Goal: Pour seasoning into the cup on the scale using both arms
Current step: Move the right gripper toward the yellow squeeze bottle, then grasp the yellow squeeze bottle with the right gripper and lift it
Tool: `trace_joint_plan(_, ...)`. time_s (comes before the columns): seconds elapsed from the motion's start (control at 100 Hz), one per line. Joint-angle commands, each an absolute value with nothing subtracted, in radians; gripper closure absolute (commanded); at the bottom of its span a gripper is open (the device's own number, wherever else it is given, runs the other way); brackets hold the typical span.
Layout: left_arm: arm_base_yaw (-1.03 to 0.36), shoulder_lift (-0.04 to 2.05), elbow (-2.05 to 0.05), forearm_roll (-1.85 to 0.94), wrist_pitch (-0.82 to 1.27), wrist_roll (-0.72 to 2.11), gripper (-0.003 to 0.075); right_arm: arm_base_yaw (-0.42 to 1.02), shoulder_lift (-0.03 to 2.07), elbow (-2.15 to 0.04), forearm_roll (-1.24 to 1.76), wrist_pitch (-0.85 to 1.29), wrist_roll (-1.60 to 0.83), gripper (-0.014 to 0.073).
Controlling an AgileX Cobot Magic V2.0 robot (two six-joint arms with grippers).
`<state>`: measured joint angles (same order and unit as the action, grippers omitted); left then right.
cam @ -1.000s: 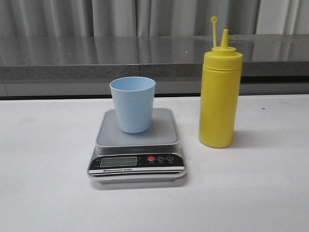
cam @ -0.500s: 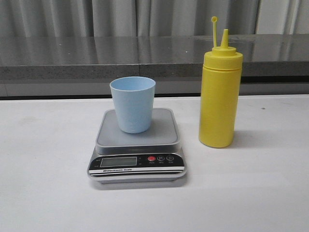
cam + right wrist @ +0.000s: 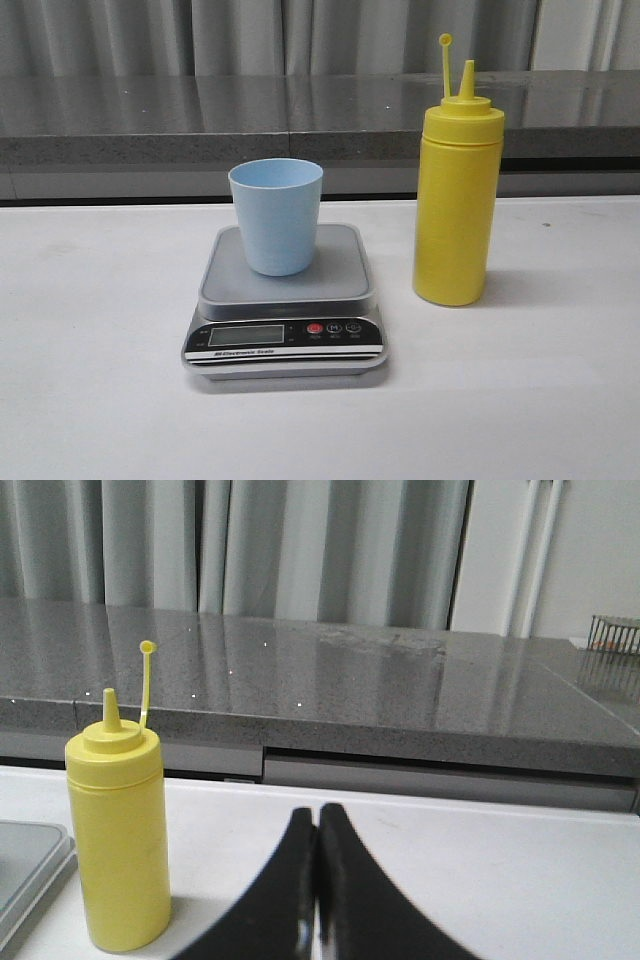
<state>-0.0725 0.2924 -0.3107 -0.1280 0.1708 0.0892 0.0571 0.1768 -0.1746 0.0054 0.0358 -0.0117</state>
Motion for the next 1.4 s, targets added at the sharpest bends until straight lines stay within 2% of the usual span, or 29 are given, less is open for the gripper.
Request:
trace_joint_plan(0.0, -0.07, 0.299, -0.338, -0.134, 0.09, 0.083, 0.0738, 0.05, 0.313, -0.298, 0.008, -0.012, -0.011, 0.0713)
trace_joint_plan(0.2, -0.07, 0.299, -0.336, -0.134, 0.089, 0.083, 0.0738, 0.05, 0.61, -0.469, 0.008, -0.052, -0.011, 0.0713)
trace_joint_plan(0.48, -0.07, 0.299, -0.336, -0.134, 0.089, 0.083, 0.0738, 0.054, 0.913, -0.505, 0.008, -0.349, -0.011, 0.0713)
trace_joint_plan(0.6, -0.07, 0.299, -0.336, -0.134, 0.089, 0.083, 0.0738, 0.073, 0.987, -0.505, 0.007, -0.413, -0.011, 0.0713)
trace_joint_plan(0.97, -0.07, 0.299, -0.336, -0.134, 0.089, 0.083, 0.0738, 0.231, 1.087, -0.481, -0.121, -0.413, -0.011, 0.07)
trace_joint_plan(1.02, -0.07, 0.299, -0.336, -0.134, 0.089, 0.083, 0.0738, 0.248, 1.098, -0.469, -0.127, -0.42, -0.01, 0.0663)
trace_joint_plan(1.09, -0.07, 0.299, -0.336, -0.134, 0.089, 0.083, 0.0738, 0.267, 1.109, -0.447, -0.127, -0.428, -0.01, 0.0559)
trace_joint_plan(1.16, -0.07, 0.299, -0.336, -0.134, 0.089, 0.083, 0.0738, 0.271, 1.118, -0.417, -0.127, -0.456, -0.01, 0.0393)
trace_joint_plan(1.19, -0.07, 0.299, -0.336, -0.134, 0.089, 0.083, 0.0738, 0.271, 1.119, -0.403, -0.127, -0.481, -0.009, 0.0292)
trace_joint_plan(1.2, -0.07, 0.299, -0.336, -0.134, 0.089, 0.083, 0.0738, 0.271, 1.12, -0.403, -0.127, -0.481, -0.009, 0.0292)
trace_joint_plan(1.21, -0.07, 0.299, -0.336, -0.134, 0.089, 0.083, 0.0738, 0.271, 1.121, -0.392, -0.127, -0.499, -0.009, 0.0228)
trace_joint_plan(1.29, -0.07, 0.299, -0.336, -0.134, 0.089, 0.083, 0.0738, 0.271, 1.129, -0.35, -0.127, -0.584, -0.009, 0.0018)
trace_joint_plan(1.32, -0.07, 0.299, -0.336, -0.134, 0.089, 0.083, 0.0738, 0.271, 1.134, -0.341, -0.127, -0.617, -0.009, -0.0025)
trace_joint_plan(1.39, -0.07, 0.299, -0.336, -0.134, 0.089, 0.083, 0.0738, 0.271, 1.154, -0.318, -0.127, -0.678, -0.009, 0.0008)
